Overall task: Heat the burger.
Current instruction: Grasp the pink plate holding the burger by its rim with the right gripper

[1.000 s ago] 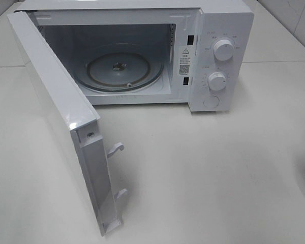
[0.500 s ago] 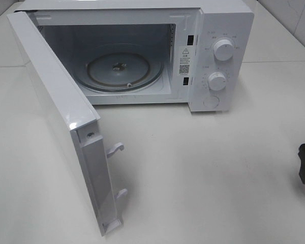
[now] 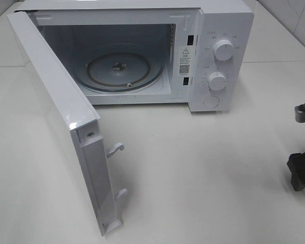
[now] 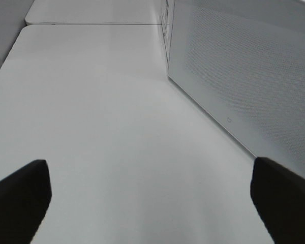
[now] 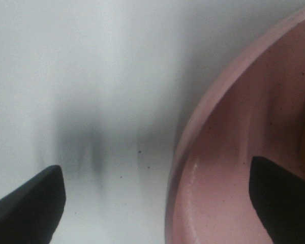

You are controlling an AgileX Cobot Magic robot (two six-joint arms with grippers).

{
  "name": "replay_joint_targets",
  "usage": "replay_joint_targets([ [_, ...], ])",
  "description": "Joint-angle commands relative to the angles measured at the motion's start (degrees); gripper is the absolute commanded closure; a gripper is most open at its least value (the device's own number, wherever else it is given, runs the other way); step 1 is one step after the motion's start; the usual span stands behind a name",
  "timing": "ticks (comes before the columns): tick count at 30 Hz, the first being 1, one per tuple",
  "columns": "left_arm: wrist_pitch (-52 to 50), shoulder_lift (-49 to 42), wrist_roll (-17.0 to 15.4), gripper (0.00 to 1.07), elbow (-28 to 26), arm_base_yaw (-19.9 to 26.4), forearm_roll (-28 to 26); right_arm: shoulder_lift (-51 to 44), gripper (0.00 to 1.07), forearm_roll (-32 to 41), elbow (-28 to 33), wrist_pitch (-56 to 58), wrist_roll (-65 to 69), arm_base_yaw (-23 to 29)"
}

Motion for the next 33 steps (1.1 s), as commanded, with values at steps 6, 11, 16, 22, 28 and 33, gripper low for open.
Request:
replay_joint_targets([
  [6,0.1,-0.2,-0.3,0.07,0.0,0.2,-0.2,3.4,0.21,-1.4,0.2,-2.3,1.0,-0.3],
  [11,0.1,-0.2,-0.3,0.07,0.0,0.2,-0.2,3.4,0.27,-1.7,0.2,-2.5,1.4,-0.3],
  [16,0.1,-0.2,-0.3,0.07,0.0,0.2,-0.2,3.4,0.54,-3.5,0.2,-2.1,4.1,-0.3],
  [22,0.1,-0.2,-0.3,0.07,0.0,0.2,-0.2,3.4,1.01,-5.4,0.2,-0.6,5.3,-0.3],
  [28,0.1,-0.2,-0.3,0.07,0.0,0.2,-0.2,3.4,1.07,-5.2,0.2,0.3,5.4,-0.3],
  [33,0.1,-0.2,-0.3,0.07,0.0,0.2,-0.2,3.2,1.07,-5.2,0.1,1.1,6.8,-0.2],
])
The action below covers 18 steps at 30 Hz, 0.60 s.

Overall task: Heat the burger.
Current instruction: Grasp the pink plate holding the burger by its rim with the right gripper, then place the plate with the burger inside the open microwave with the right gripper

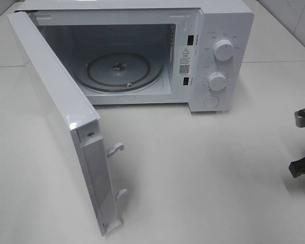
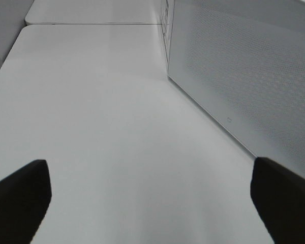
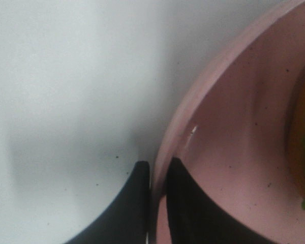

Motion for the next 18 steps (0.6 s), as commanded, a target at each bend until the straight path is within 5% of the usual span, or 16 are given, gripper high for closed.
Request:
replay_joint_targets([
  [1,0.1,-0.2,-0.3,0.07,0.0,0.2,-0.2,0.4,1.07,0.5,0.3,0.8,1.2,-0.2],
  [18,0.1,-0.2,-0.3,0.07,0.0,0.2,-0.2,-5.6,1.07,-10.7,0.3,6.8,11.9,8.1],
])
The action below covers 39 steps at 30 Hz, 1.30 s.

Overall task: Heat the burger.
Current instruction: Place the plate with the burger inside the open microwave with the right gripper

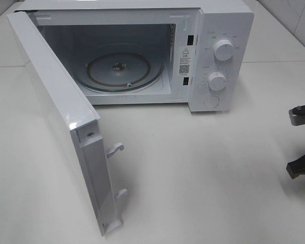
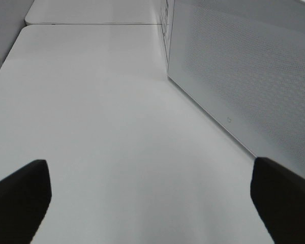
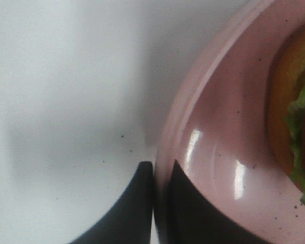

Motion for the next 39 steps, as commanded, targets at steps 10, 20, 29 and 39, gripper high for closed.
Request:
replay_joint_targets([
  [10,0.1,-0.2,-0.3,0.07,0.0,0.2,-0.2,-4.6,1.07,-9.0,0.2,3.8,7.2,4.6],
  [20,0.1,-0.2,-0.3,0.07,0.0,0.2,-0.2,-7.1,1.07,-11.2,0.2,5.7,7.6,7.6],
  [29,0.1,-0.2,-0.3,0.07,0.0,0.2,-0.2,-10.5,1.07,-13.0,0.2,8.0,8.8,11.6],
  [39,0.1,-0.2,-0.3,0.07,0.0,0.2,-0.2,-14.6,1.07,-14.0,0.2,12.1,8.7,15.6],
])
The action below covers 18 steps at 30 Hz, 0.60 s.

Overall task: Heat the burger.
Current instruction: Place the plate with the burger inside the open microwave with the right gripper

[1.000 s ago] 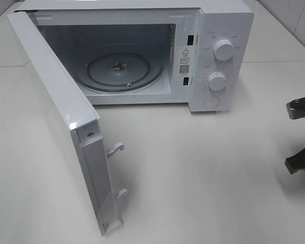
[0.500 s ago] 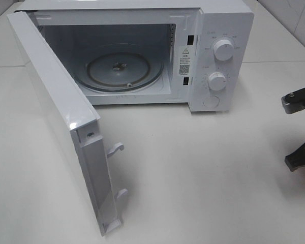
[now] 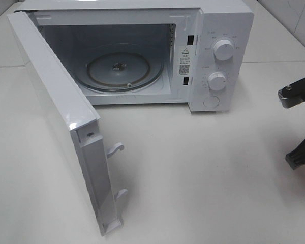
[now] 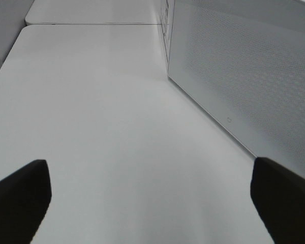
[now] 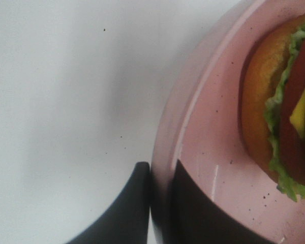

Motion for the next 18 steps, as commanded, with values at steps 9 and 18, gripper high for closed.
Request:
replay_joint_targets([
  [9,0.1,-0.2,-0.3,0.07,0.0,0.2,-0.2,-5.3,1.07,-3.1,0.1,6.1,-2.0,8.1],
  [18,0.1,-0.2,-0.3,0.07,0.0,0.2,-0.2,-7.0,1.07,-2.9,0.1,8.8,-4.4,13.3],
])
